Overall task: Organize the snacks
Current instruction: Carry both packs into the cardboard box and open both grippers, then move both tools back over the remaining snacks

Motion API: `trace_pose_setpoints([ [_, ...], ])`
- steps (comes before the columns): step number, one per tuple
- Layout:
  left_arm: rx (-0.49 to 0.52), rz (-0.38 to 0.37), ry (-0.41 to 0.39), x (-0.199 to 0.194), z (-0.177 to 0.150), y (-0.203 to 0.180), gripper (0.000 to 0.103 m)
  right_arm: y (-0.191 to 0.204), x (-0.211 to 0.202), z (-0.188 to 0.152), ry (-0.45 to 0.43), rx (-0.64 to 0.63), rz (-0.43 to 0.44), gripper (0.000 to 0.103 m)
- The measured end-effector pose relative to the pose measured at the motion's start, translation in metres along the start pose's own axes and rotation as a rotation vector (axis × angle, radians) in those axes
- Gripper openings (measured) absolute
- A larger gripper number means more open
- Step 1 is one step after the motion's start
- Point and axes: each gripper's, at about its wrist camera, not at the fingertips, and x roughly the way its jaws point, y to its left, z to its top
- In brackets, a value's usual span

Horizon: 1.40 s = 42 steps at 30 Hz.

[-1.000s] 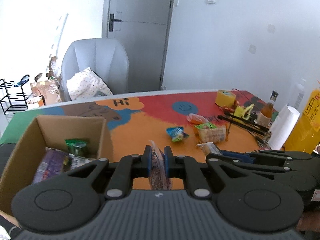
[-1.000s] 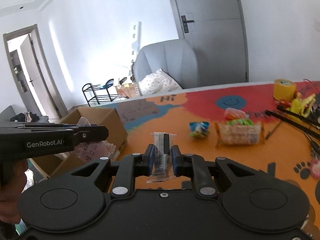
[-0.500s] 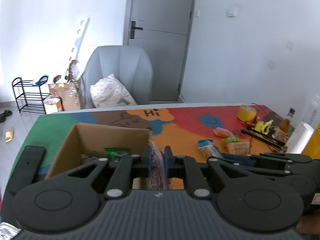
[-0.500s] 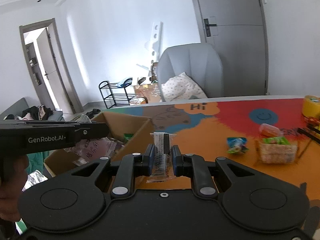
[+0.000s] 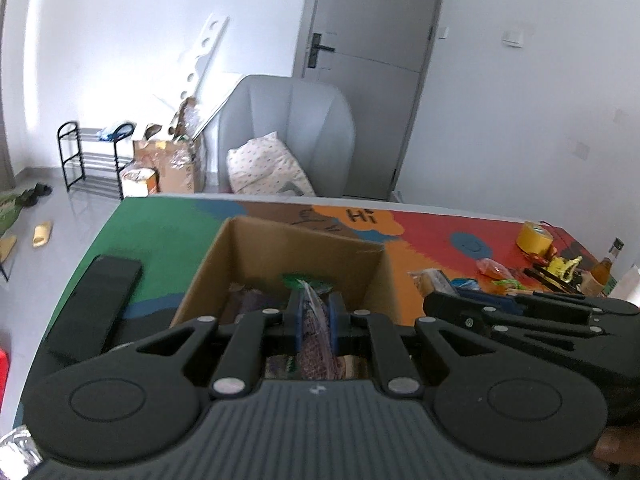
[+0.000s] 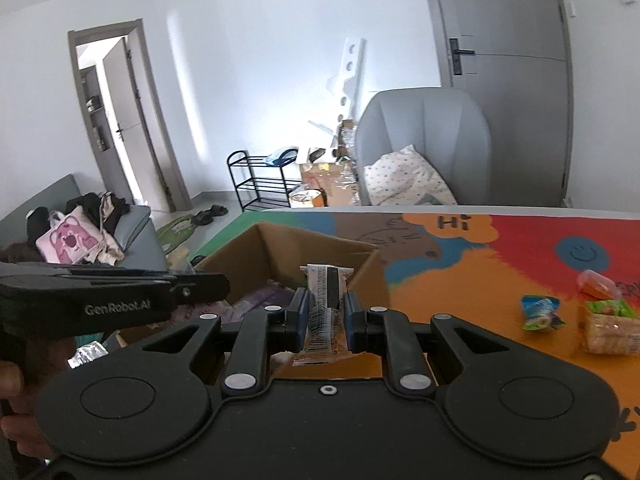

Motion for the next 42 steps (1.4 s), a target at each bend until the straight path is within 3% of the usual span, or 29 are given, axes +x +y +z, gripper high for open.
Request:
trace_pose_setpoints([
  [16, -0.035, 0.02, 0.024, -0.008, -0.011, 0.028, 0.015, 0.027, 0.014, 0.001, 0.011, -0.008, 0.059, 0.017],
  [20, -0.043, 0.028, 0.029, -0.008, -0.011, 0.03, 0.018, 0.024, 0.015, 0.002, 0.005, 0.011, 0.081, 0.032],
  [22, -0.047, 0.03, 0.041, -0.006, -0.011, 0.031, 0.023, 0.022, 0.013, 0.002, -0.006, 0.013, 0.055, 0.034],
  [27, -0.038, 0.051, 0.029, -0.006, -0.011, 0.026, 0.061, 0.009, 0.006, 0.0, -0.011, 0.04, 0.01, 0.034],
  [30, -0.03, 0.052, 0.006, -0.008, -0.01, 0.021, 0.074, -0.001, 0.002, -0.003, -0.005, 0.059, -0.013, 0.034],
  [34, -0.028, 0.041, 0.0, -0.006, -0.009, 0.016, 0.082, -0.013, -0.003, -0.006, 0.005, 0.097, -0.033, 0.036],
  [38, -0.03, 0.034, 0.007, -0.002, -0.009, 0.008, 0.086, -0.022, -0.012, -0.01, -0.014, 0.109, -0.079, 0.057],
  [40, -0.022, 0.031, 0.01, 0.0, -0.008, 0.002, 0.086, -0.027, -0.015, -0.01, -0.017, 0.109, -0.098, 0.059],
  [42, -0.014, 0.023, 0.01, 0.002, -0.009, -0.003, 0.088, -0.032, -0.019, -0.011, -0.018, 0.113, -0.122, 0.068],
])
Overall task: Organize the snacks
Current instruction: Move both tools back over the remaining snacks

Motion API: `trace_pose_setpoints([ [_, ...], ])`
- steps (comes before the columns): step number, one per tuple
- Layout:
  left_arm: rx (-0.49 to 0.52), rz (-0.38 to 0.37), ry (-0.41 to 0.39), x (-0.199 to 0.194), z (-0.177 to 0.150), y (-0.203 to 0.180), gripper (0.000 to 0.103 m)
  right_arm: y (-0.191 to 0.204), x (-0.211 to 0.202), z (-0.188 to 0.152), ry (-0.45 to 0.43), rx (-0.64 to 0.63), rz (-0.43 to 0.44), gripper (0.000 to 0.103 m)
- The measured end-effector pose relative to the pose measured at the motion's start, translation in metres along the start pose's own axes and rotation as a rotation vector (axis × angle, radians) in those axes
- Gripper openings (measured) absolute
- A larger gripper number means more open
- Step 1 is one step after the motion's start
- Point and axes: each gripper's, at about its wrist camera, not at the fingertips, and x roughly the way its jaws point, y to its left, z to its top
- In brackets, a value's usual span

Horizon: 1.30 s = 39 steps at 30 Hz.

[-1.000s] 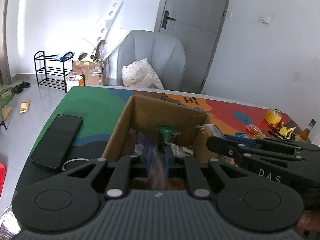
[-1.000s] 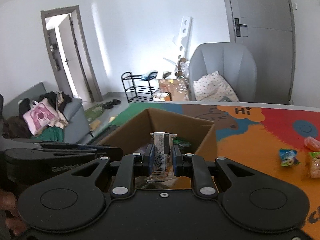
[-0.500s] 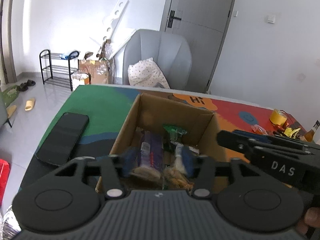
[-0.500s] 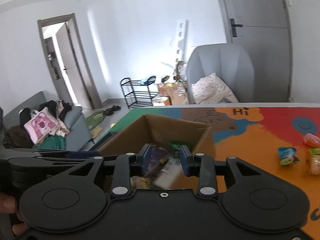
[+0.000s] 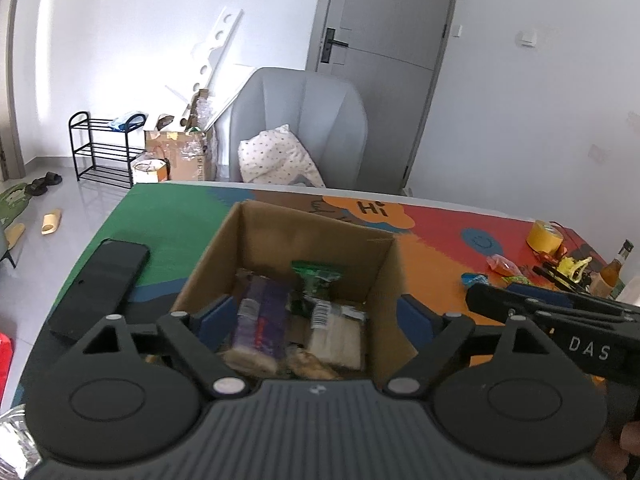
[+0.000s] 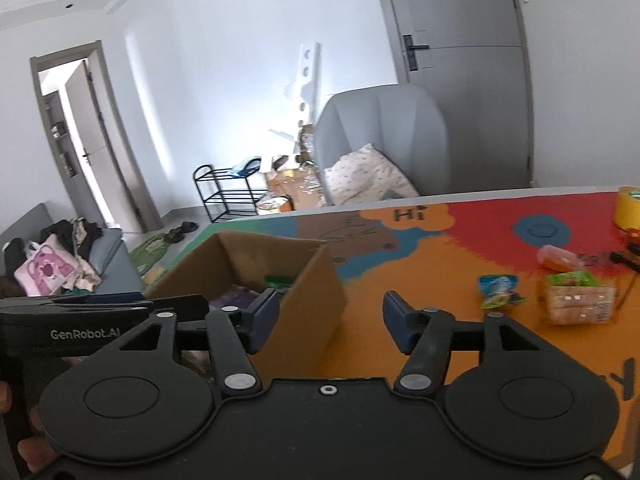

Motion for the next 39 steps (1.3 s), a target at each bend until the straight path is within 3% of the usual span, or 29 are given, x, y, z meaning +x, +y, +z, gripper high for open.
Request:
trace_pose_setpoints([
  [3, 0.003, -0.01, 0.005, 0.003, 0.001, -0.007, 0.09, -0.009, -0.005, 0.001, -0.017, -0.003, -0.044, 0.075],
  [15, 0.029, -0.044, 0.015, 0.013, 0.005, -0.041, 0.091, -0.047, -0.024, -0.001, -0.029, 0.034, -0.117, 0.081],
  [34, 0.102, -0.107, 0.055, 0.043, 0.006, -0.105, 0.091, -0.114, -0.038, -0.01, -0.031, 0.121, -0.173, 0.081],
  [39, 0.112, -0.115, 0.058, 0.051, 0.008, -0.118, 0.091, -0.133, -0.035, -0.012, -0.017, 0.154, -0.176, 0.075],
])
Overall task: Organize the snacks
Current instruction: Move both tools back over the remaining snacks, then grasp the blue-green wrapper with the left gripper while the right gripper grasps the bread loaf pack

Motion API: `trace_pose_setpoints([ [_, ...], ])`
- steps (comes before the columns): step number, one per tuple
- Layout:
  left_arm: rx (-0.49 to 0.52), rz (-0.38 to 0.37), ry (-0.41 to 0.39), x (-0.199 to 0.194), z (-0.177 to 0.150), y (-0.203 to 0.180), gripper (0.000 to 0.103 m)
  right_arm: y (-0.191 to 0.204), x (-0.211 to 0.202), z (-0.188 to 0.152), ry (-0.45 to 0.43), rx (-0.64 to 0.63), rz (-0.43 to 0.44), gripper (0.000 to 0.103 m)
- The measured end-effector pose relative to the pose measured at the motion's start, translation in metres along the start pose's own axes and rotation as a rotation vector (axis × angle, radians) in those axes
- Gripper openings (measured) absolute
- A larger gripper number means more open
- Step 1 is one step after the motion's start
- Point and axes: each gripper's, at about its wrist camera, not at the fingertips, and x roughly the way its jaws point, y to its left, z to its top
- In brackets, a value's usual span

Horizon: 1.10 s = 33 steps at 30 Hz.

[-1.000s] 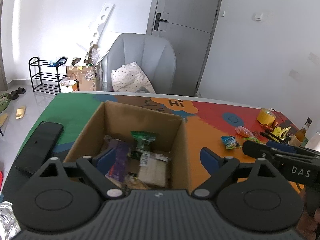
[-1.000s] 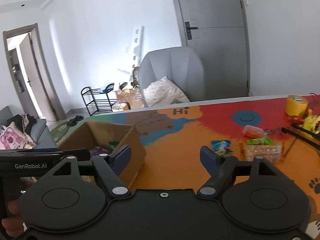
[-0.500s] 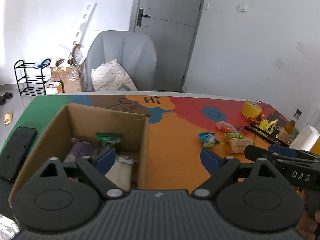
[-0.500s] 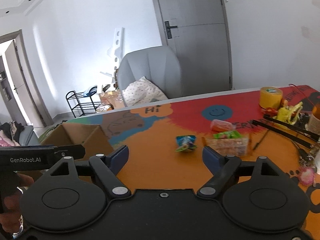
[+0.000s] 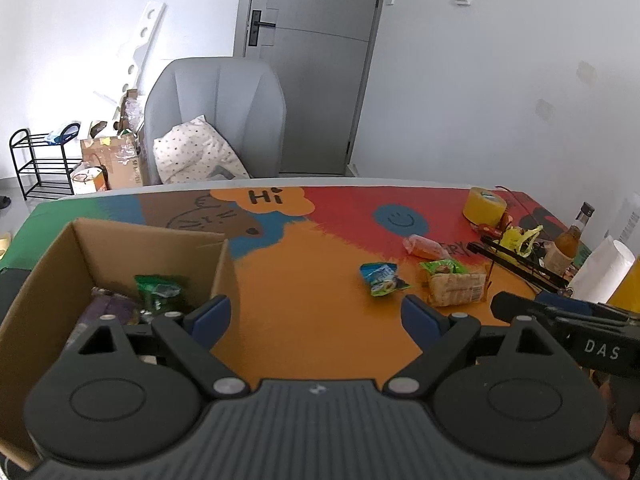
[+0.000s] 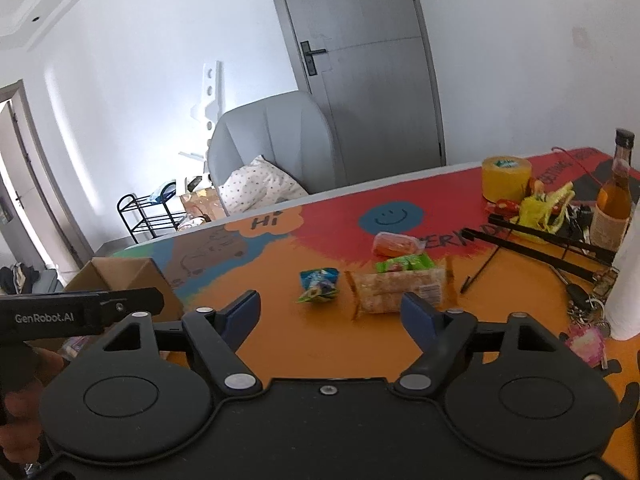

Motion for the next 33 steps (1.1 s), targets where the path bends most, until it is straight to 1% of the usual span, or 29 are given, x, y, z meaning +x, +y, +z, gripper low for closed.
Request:
trace_pose_setpoints([
  [16, 0.014, -0.022, 0.037, 0.048, 0.008, -0.037, 0.091, -0.049, 0.028, 0.0, 0.037, 0.082, -0.014, 0.076],
  [19, 0.019, -0.024, 0.051, 0.061, 0.01, -0.042, 0.091, -0.055, 0.039, 0.0, 0.054, 0.095, -0.006, 0.08],
  [23, 0.027, -0.021, 0.064, 0.078, 0.011, -0.048, 0.089, -0.057, 0.052, 0.0, 0.068, 0.086, -0.008, 0.094],
  [24, 0.028, -0.021, 0.068, 0.082, 0.011, -0.048, 0.087, -0.057, 0.056, 0.0, 0.07, 0.08, -0.009, 0.098],
  [28, 0.043, -0.022, 0.079, 0.098, 0.013, -0.052, 0.079, -0.056, 0.072, 0.0, 0.09, 0.065, -0.004, 0.1],
  [30, 0.042, -0.021, 0.088, 0.105, 0.013, -0.052, 0.069, -0.055, 0.081, 0.0, 0.1, 0.057, -0.005, 0.102],
  [33, 0.03, -0.013, 0.105, 0.117, 0.012, -0.049, 0.062, -0.054, 0.094, -0.001, 0.117, 0.044, -0.015, 0.103],
])
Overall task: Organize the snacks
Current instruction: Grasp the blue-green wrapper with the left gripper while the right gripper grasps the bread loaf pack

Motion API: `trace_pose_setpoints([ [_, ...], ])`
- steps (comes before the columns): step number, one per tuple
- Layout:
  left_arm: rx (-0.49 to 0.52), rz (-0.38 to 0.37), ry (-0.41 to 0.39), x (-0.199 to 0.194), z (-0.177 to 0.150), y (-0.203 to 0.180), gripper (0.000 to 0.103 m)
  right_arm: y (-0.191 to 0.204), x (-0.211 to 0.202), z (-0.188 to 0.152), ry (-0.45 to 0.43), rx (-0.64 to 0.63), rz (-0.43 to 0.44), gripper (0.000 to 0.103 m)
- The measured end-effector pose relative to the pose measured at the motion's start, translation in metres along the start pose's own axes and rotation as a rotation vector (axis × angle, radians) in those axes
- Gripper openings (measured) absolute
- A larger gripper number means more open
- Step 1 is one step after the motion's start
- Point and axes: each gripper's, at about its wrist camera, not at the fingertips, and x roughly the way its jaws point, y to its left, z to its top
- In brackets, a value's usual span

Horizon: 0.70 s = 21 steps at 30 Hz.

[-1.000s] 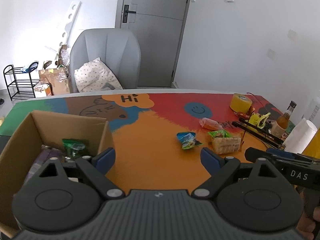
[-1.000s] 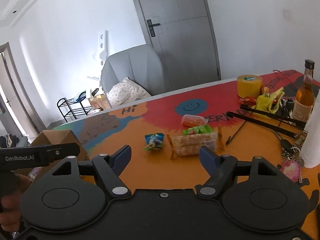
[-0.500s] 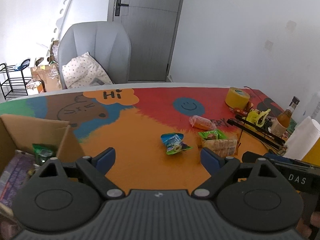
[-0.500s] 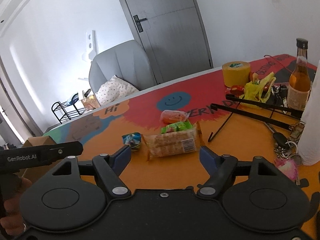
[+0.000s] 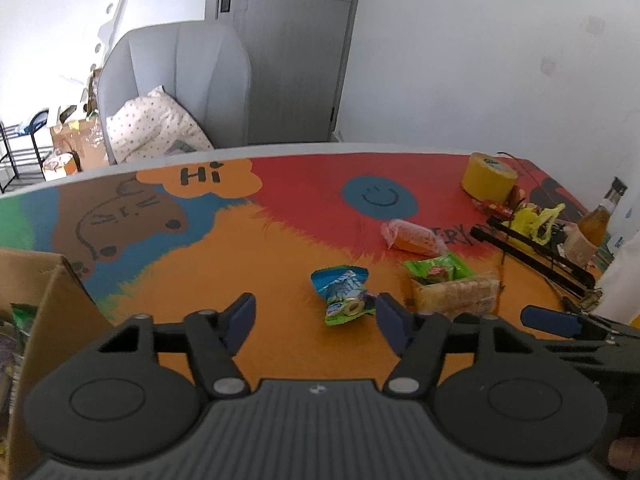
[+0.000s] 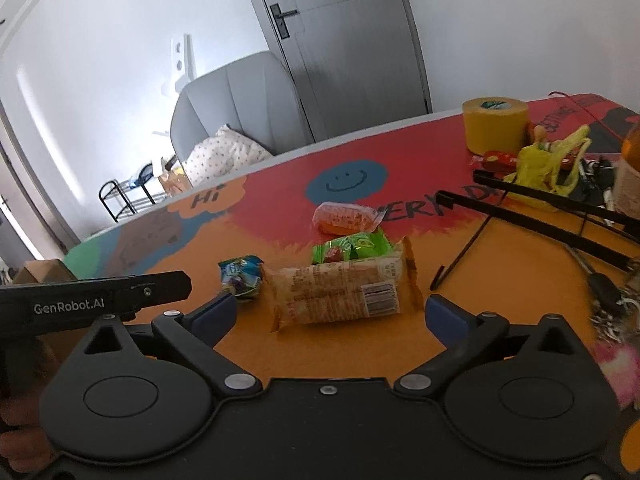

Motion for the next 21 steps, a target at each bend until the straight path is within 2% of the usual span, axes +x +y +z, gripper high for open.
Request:
trace_pose_setpoints([
  [7, -0.026, 0.023, 0.03, 0.023, 0.005, 0.007, 0.062, 0.003, 0.024, 0.0, 0.02, -0.03, -0.031, 0.103],
  [12, -0.047, 0.017, 0.034, 0.032, 0.008, 0.01, 0.062, 0.007, 0.032, -0.002, 0.003, -0.072, -0.048, 0.102],
  [13, -0.047, 0.016, 0.036, 0.034, 0.008, 0.01, 0.062, 0.008, 0.034, -0.002, -0.001, -0.081, -0.053, 0.101],
  [18, -0.049, 0.001, 0.043, 0.041, 0.009, 0.007, 0.064, 0.005, 0.031, -0.002, -0.021, -0.094, -0.055, 0.08],
  [21, -0.049, -0.008, 0.04, 0.045, 0.01, 0.004, 0.066, -0.001, 0.028, 0.0, -0.023, -0.078, -0.045, 0.074],
])
